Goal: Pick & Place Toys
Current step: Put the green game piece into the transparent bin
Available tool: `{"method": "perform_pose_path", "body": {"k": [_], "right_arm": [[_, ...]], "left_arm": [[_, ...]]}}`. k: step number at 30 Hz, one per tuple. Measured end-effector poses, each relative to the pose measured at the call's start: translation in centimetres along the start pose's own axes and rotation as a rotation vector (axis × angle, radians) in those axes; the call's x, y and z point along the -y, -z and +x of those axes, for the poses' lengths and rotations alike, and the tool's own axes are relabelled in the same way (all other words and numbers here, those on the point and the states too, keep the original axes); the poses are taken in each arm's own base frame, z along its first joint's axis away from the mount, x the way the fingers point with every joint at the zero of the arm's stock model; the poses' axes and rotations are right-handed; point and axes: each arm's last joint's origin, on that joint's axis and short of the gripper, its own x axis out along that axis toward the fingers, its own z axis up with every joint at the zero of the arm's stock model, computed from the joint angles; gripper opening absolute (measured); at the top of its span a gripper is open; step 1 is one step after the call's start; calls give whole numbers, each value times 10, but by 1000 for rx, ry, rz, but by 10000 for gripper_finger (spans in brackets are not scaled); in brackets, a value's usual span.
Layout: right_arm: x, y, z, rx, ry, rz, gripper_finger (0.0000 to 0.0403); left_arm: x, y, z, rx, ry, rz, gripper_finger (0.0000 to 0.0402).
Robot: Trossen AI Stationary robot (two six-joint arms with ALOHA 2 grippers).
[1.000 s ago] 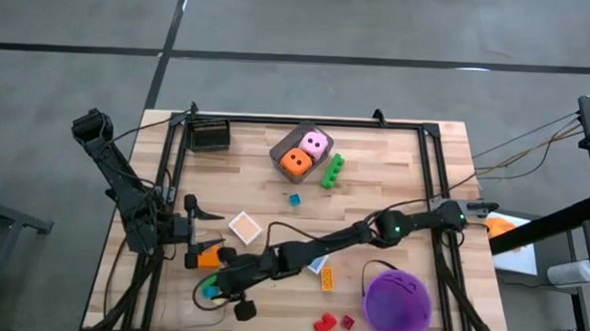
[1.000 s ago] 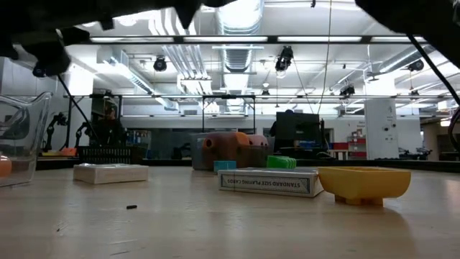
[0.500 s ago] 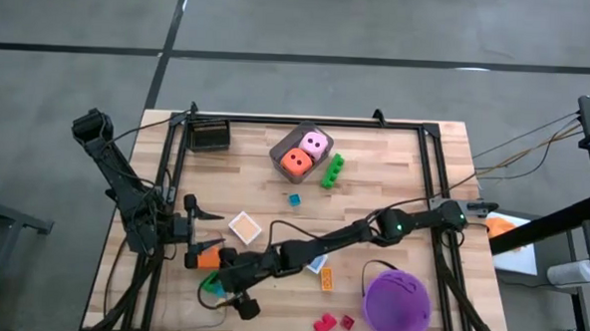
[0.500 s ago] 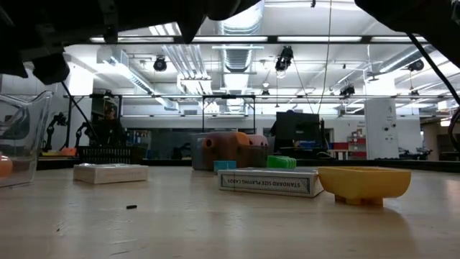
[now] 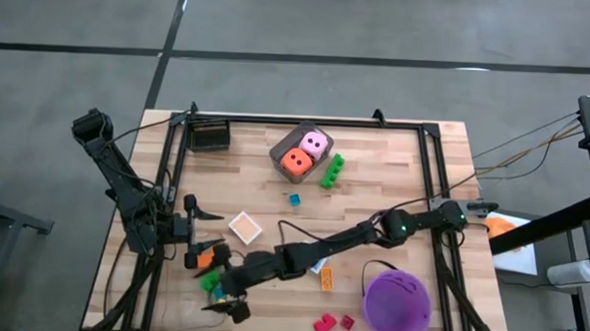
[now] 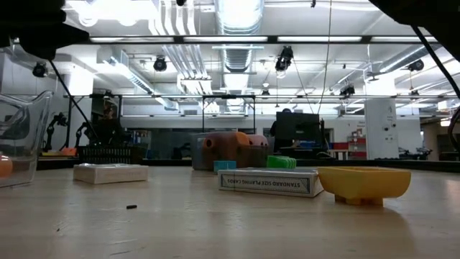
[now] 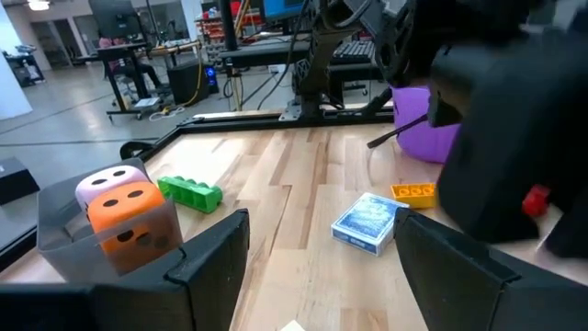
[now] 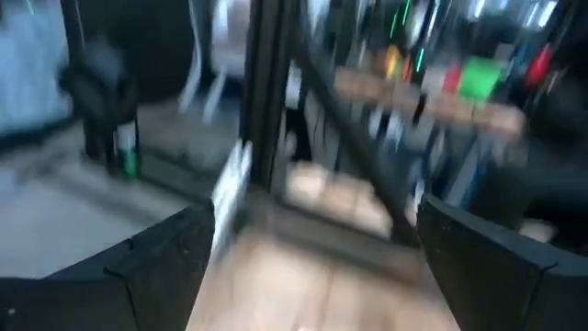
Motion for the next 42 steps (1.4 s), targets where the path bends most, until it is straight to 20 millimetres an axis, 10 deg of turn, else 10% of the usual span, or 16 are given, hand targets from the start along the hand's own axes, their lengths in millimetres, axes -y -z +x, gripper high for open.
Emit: {"method": "perform_pose_path", "body": {"k": [9, 23, 32, 42], "right_arm": [[-11, 10, -43, 614, 139, -54, 368], [-11, 0, -186, 172, 400, -112, 368], [-21, 3, -264, 93, 501, -66, 368], [-23, 3, -290, -4, 513, -19, 368]], "left_arm": [[0, 0, 0, 0, 1, -7, 271], [1, 4, 8, -30, -5, -42, 272], [18, -3, 63, -174, 47, 57, 271], [19, -41, 145, -334, -59, 74, 271]]}}
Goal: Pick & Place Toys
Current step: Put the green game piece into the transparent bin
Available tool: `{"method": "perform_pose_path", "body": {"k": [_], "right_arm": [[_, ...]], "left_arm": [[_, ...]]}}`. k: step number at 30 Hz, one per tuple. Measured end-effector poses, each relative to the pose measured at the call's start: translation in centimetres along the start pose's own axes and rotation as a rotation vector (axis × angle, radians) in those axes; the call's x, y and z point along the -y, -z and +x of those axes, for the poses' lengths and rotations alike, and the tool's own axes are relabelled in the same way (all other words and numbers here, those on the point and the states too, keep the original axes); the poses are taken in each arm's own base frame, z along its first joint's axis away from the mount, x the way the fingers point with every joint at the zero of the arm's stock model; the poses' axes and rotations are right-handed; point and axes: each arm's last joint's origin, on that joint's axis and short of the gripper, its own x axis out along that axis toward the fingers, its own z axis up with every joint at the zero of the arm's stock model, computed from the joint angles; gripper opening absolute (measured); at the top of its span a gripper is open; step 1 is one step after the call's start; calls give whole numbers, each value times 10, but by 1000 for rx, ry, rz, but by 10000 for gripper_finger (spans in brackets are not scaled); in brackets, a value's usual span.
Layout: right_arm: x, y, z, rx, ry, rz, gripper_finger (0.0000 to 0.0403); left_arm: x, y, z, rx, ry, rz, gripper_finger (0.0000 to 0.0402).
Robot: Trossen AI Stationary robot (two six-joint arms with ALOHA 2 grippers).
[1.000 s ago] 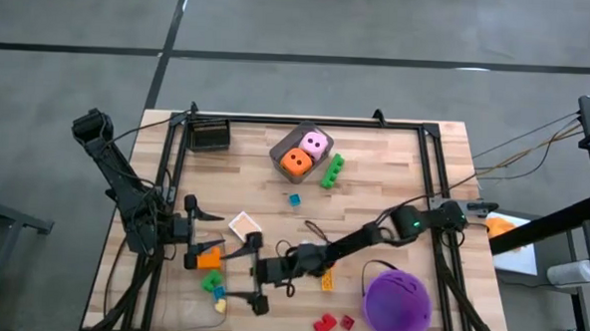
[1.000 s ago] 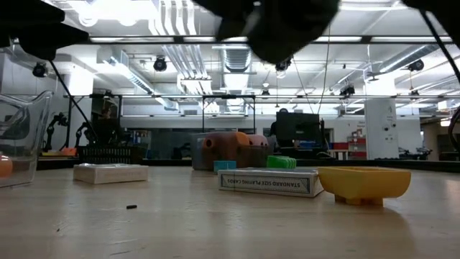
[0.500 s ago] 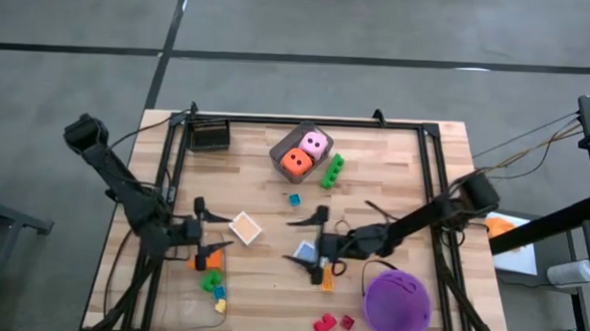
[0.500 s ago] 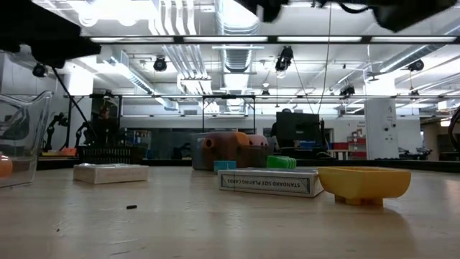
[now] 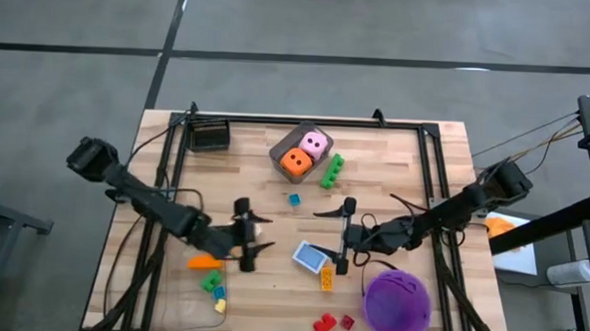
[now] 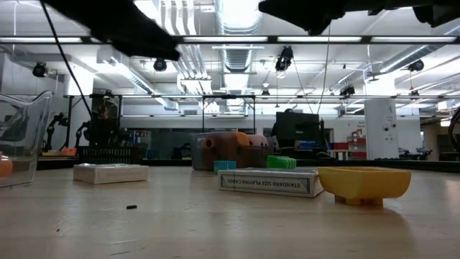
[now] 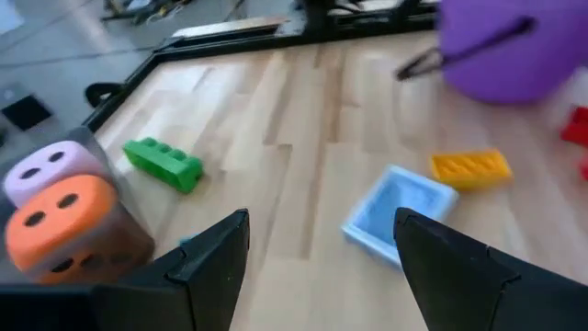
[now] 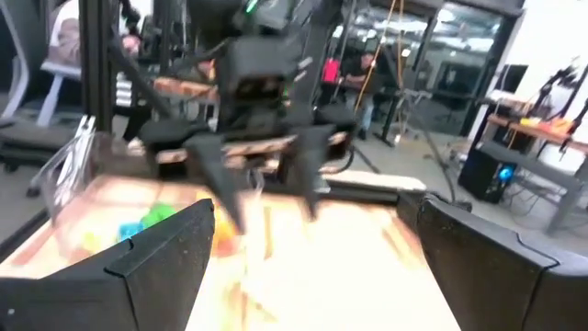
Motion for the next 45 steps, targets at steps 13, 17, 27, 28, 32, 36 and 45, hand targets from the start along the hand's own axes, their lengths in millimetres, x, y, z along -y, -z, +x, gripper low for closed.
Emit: {"method": "perform_pose_path", "body": {"k": [13, 17, 27, 28, 32, 36, 45], "right_arm": [[-15, -11, -19, -1, 94, -55, 368], [-22, -33, -37, 87, 65, -73, 368], [-28, -66, -72, 197, -22, -42, 368], [-29, -66, -73, 196, -23, -45, 368], [-32, -62, -72, 176, -8, -65, 368], [-33, -58, -70, 162, 4, -79, 368], [-33, -58, -70, 158, 17, -81, 368]], "left_arm": [[-62, -39, 101, -88, -57, -258, 271], [-81, -36, 130, -134, -70, -326, 271], [-123, -29, 187, -226, -129, -449, 271], [-127, -29, 193, -225, -137, -456, 271], [-135, -28, 210, -248, -161, -463, 271], [-139, -31, 223, -284, -161, -457, 271], [-143, -28, 237, -372, -178, -447, 271]]}}
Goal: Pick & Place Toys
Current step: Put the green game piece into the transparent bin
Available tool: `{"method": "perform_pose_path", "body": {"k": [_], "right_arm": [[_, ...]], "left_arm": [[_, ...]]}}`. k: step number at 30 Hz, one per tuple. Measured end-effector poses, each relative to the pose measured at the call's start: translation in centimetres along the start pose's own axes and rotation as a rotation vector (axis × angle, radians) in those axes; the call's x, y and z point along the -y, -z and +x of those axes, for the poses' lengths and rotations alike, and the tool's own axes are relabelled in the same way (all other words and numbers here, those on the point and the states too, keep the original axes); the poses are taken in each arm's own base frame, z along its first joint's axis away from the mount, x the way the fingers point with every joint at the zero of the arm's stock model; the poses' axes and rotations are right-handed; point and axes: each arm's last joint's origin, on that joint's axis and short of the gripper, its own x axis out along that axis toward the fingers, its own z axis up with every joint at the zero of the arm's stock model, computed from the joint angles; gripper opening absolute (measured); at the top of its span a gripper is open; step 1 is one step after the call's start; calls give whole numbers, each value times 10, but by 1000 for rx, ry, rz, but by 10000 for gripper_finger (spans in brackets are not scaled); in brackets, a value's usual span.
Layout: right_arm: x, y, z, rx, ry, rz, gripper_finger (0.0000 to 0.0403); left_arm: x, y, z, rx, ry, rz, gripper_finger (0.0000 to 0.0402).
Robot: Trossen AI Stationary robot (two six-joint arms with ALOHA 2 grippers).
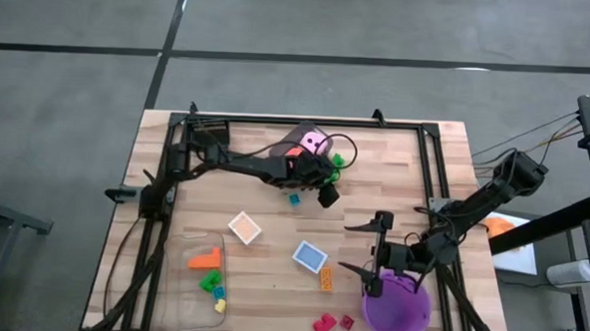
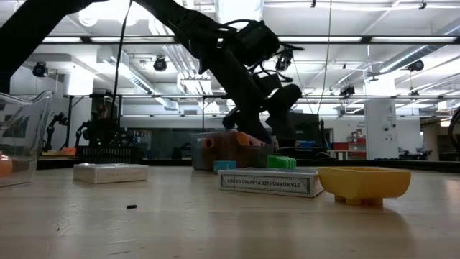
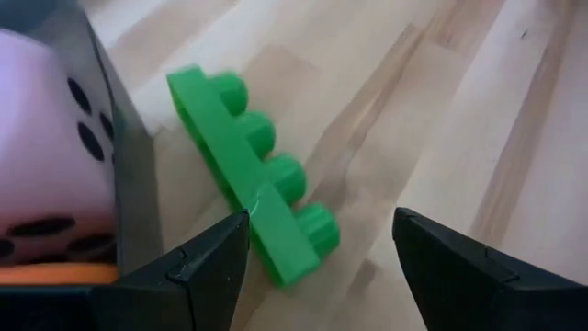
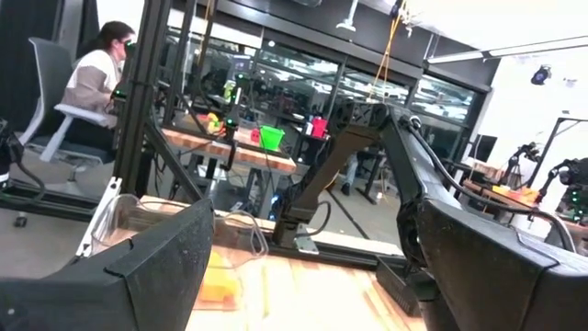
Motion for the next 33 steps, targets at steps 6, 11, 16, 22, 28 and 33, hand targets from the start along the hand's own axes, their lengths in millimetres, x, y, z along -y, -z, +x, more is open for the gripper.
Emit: {"method": "perform_pose_path", "body": {"k": [6, 11, 16, 22, 28, 33], "right_arm": [[0, 0, 0, -2, 4, 0, 368], [0, 0, 0, -3, 7, 0, 368], [0, 0, 0, -1, 8, 2, 368], [0, 0, 0, 0, 9, 2, 368], [0, -1, 0, 1, 9, -2, 368], [0, -1, 0, 1, 9, -3, 368]], "left_arm": [[-4, 7, 3, -29, -23, 8, 271], [-9, 6, 4, -33, -43, 1, 271], [-12, 5, 5, -32, -48, -5, 271], [-12, 5, 5, -42, -24, -6, 271], [-8, 5, 4, -34, -3, -3, 271], [0, 2, 3, -11, 24, -1, 271]]}}
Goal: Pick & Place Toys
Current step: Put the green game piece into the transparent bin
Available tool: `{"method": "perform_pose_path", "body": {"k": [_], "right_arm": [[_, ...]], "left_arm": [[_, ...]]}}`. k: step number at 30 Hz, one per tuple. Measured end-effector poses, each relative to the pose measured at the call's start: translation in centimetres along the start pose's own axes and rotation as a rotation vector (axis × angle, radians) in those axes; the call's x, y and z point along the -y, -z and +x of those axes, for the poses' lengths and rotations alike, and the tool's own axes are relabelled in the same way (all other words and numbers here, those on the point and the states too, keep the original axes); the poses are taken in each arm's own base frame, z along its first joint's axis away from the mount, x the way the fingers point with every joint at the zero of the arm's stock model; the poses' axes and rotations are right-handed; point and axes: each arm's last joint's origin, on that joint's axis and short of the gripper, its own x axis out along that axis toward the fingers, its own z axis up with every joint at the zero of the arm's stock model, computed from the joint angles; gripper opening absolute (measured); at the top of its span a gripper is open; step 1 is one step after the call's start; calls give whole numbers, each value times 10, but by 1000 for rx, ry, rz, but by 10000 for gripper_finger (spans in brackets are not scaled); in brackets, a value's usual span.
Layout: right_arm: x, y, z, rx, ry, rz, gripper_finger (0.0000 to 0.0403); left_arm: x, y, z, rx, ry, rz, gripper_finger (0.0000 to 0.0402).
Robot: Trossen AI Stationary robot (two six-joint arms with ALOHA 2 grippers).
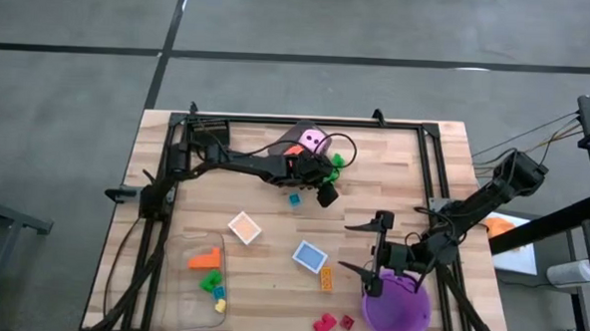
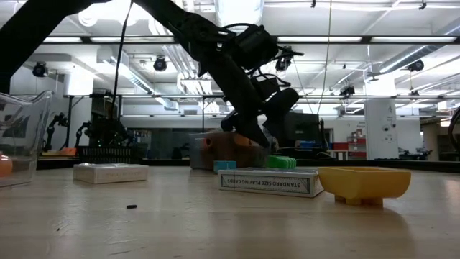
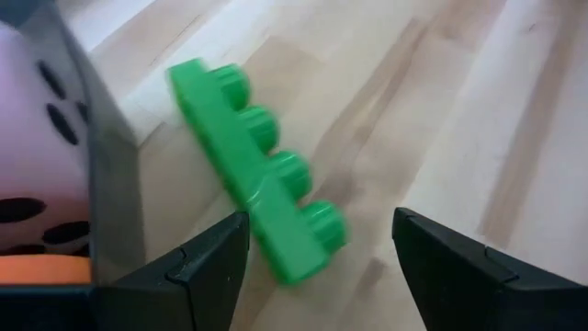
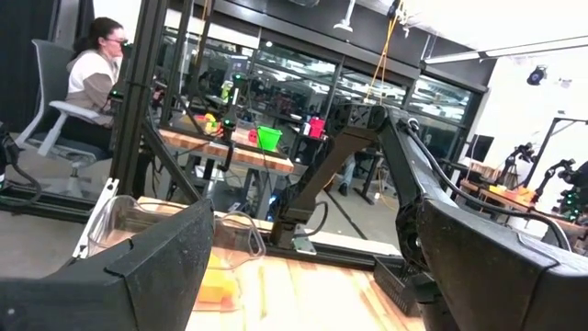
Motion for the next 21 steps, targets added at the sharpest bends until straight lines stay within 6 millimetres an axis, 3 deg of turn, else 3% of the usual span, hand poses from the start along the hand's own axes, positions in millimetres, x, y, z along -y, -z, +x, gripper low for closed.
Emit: {"method": "perform_pose_path", "body": {"k": [8, 21], "right_arm": [[0, 0, 0, 0, 0, 0, 368], [0, 0, 0, 0, 0, -5, 368]], "left_arm": [[21, -3, -4, 69, 80, 66, 272], [27, -1, -6, 73, 80, 101, 271]]}}
